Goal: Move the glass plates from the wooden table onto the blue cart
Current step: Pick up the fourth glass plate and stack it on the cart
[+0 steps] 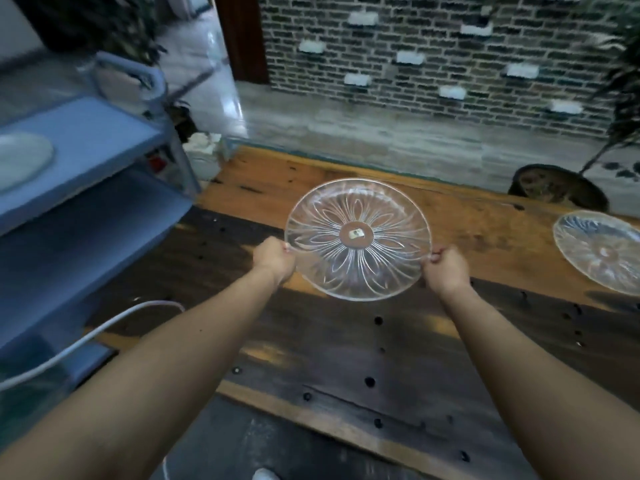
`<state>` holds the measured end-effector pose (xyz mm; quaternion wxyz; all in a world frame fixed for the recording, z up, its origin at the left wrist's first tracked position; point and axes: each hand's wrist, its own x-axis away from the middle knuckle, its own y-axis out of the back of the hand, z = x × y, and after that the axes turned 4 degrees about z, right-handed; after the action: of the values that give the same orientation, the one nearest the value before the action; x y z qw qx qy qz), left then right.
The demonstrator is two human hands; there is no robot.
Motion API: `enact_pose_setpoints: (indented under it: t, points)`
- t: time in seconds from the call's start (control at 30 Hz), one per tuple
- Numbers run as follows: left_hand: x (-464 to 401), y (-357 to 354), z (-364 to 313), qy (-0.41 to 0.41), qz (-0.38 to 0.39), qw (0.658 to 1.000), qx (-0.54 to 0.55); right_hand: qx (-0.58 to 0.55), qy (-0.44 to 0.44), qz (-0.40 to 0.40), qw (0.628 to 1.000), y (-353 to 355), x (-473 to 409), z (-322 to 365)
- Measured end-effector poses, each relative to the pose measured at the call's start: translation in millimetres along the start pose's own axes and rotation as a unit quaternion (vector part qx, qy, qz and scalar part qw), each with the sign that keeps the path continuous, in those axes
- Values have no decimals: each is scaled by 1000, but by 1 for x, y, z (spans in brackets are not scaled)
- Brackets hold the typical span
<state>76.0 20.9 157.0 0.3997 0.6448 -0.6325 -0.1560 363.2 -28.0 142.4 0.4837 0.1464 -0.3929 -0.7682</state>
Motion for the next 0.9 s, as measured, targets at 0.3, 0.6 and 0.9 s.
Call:
enact_pose_setpoints:
  t: [0.3,0.6,0.9]
  points:
    - [-36,164,140,73,-88,993,43,-5,83,42,996,-140,40,176]
    - [-40,279,257,150,-163,974,55,-6,182,132,974,-266,76,319]
    - [-70,360,345,204,-215,952,82,-11,275,177,945,-375,100,428]
